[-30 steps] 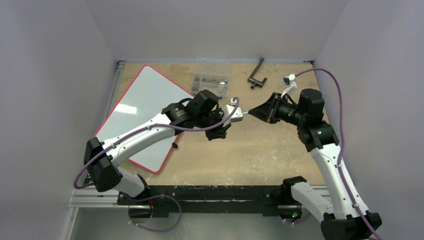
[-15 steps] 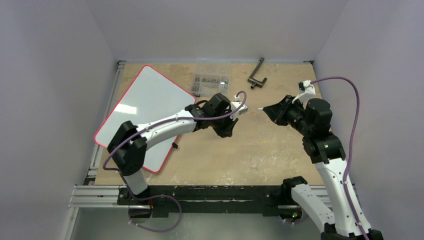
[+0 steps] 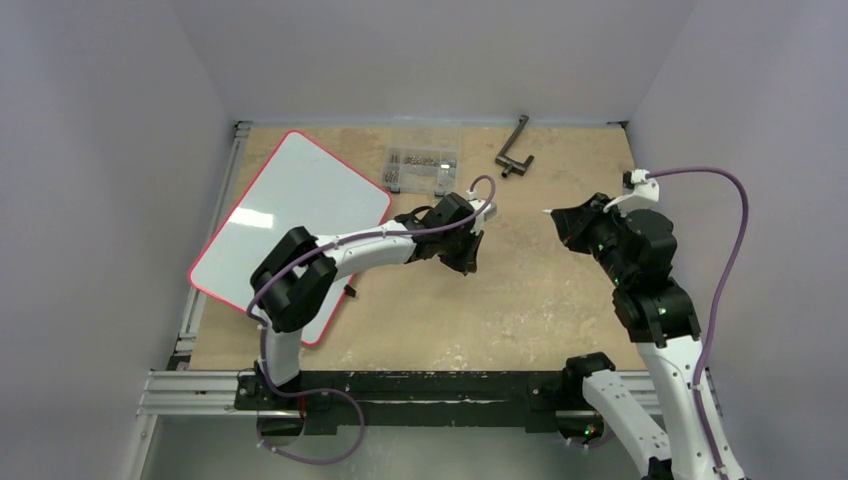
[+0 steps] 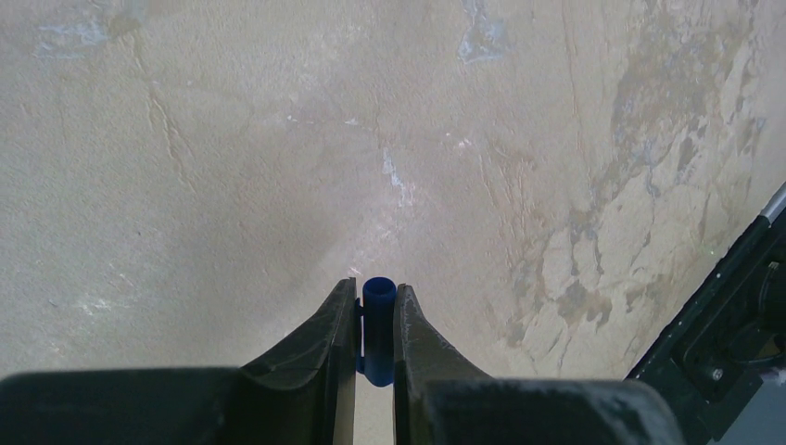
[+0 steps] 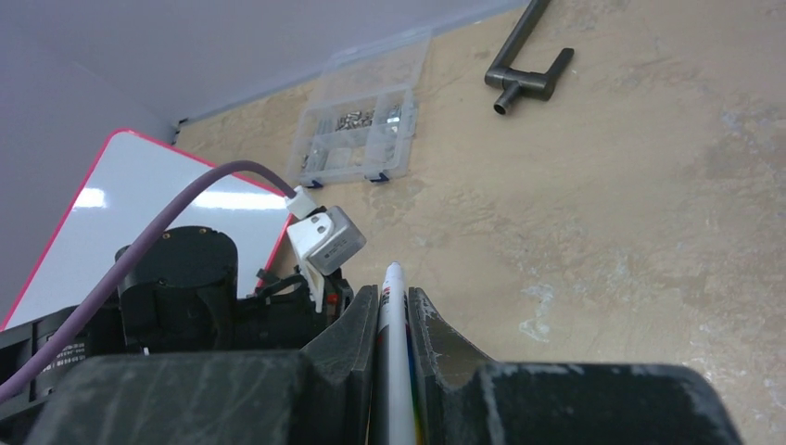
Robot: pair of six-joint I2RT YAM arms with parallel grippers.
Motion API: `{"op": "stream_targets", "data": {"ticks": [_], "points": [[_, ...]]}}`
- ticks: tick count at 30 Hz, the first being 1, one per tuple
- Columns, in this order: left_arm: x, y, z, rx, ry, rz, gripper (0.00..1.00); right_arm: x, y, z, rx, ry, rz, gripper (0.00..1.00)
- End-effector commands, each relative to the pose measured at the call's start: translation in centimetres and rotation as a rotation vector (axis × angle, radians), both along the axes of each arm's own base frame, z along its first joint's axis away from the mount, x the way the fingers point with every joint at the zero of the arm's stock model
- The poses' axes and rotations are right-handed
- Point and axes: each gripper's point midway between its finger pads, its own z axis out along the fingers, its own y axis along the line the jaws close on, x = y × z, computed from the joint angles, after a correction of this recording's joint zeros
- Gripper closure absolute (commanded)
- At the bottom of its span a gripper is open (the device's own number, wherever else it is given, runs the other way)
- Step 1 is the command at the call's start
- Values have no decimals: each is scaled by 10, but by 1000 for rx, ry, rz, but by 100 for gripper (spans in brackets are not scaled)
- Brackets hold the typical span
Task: Write a sentence on the whiteboard
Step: Place the pen cap at the center of the board.
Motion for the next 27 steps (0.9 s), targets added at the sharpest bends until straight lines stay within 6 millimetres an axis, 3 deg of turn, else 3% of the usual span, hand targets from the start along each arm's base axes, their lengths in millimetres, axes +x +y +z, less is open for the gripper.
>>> {"op": "stream_targets", "data": {"ticks": [1, 7, 14, 16, 20, 25, 27], "points": [[22, -17, 28, -90, -59, 68, 88, 1, -10, -1, -21, -7, -50, 100], [21, -14, 31, -92, -69, 61, 62, 1, -8, -4, -22, 1, -38, 100], [20, -2, 55, -114, -107, 68, 44, -3, -10, 0, -20, -17, -43, 100], [22, 9, 71, -107, -136, 90, 15, -4, -10, 0, -19, -21, -44, 100], [33, 49, 109, -94, -172, 152, 3, -5, -8, 1, -10, -29, -34, 100], [47, 125, 159, -64, -244, 278, 0, -4, -4, -1, 9, -38, -22, 100], [58, 166, 180, -19, -306, 384, 0, -3, -5, -1, 10, -42, -24, 100]]}}
